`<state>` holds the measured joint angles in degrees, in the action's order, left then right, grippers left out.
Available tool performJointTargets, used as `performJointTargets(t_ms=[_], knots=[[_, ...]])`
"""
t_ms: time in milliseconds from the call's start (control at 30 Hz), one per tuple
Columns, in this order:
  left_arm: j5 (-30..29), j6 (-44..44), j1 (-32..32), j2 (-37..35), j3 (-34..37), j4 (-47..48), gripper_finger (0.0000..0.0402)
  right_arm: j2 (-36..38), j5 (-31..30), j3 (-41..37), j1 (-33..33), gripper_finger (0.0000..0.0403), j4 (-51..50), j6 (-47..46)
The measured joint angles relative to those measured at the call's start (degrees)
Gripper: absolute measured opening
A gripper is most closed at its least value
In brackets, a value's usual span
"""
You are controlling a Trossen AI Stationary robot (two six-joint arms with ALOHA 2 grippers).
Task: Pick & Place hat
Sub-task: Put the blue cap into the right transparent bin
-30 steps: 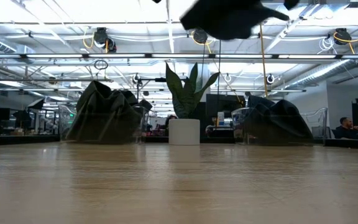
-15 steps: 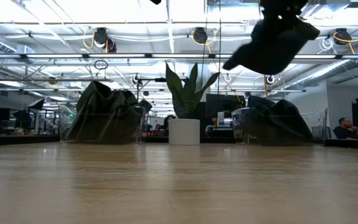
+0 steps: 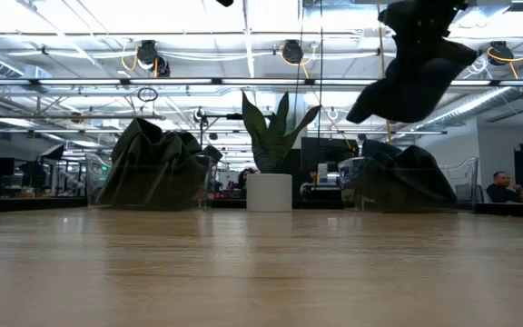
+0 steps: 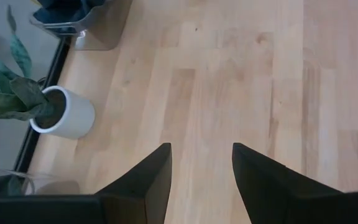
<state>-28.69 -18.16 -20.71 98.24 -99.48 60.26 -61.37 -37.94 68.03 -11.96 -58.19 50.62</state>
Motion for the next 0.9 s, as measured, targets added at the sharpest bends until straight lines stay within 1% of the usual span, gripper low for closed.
performJointTargets(t_ms=[67,133,167,233,300,367,400,500,700,833,900], knots=[[0.8,0.0,0.0,0.0,0.0,0.0,0.0177,1.7,2.1,0.0,-1.8,0.0000,2.0,-3.4],[1.0,0.0,0.0,0.0,0.0,0.0,0.0180,3.7,2.5,0.0,-3.4,0.0000,3.8,-7.6],[1.1,0.0,0.0,0.0,0.0,0.0,0.0181,4.9,4.4,0.0,-4.3,0.0000,4.4,-9.8],[1.1,0.0,0.0,0.0,0.0,0.0,0.0183,7.3,11.4,0.0,-6.9,0.0000,5.3,-13.5],[1.1,0.0,0.0,0.0,0.0,0.0,0.0184,9.6,19.1,-0.4,-9.8,0.0000,8.3,-17.3],[1.1,0.0,0.0,0.0,0.0,0.0,0.0184,11.7,21.4,-1.8,-12.2,0.0000,13.4,-21.0],[1.1,0.0,0.0,0.0,0.0,0.0,0.0184,12.6,20.8,-2.7,-13.1,0.0000,15.8,-22.6],[1.1,-0.1,0.0,0.0,0.0,0.0,0.0184,13.9,16.3,-6.0,-15.0,0.0000,21.3,-27.8],[1.8,-0.6,0.0,0.0,0.0,0.0,0.0184,13.0,9.0,-11.2,-15.6,0.0000,27.7,-41.7],[1.0,-1.7,0.7,0.0,0.0,-0.5,0.0184,12.3,8.4,-13.6,-14.4,0.0000,28.1,-47.4],[0.4,-2.0,1.6,0.0,0.0,-0.5,0.0184,12.3,11.4,-14.1,-12.8,0.0000,28.1,-47.7]])
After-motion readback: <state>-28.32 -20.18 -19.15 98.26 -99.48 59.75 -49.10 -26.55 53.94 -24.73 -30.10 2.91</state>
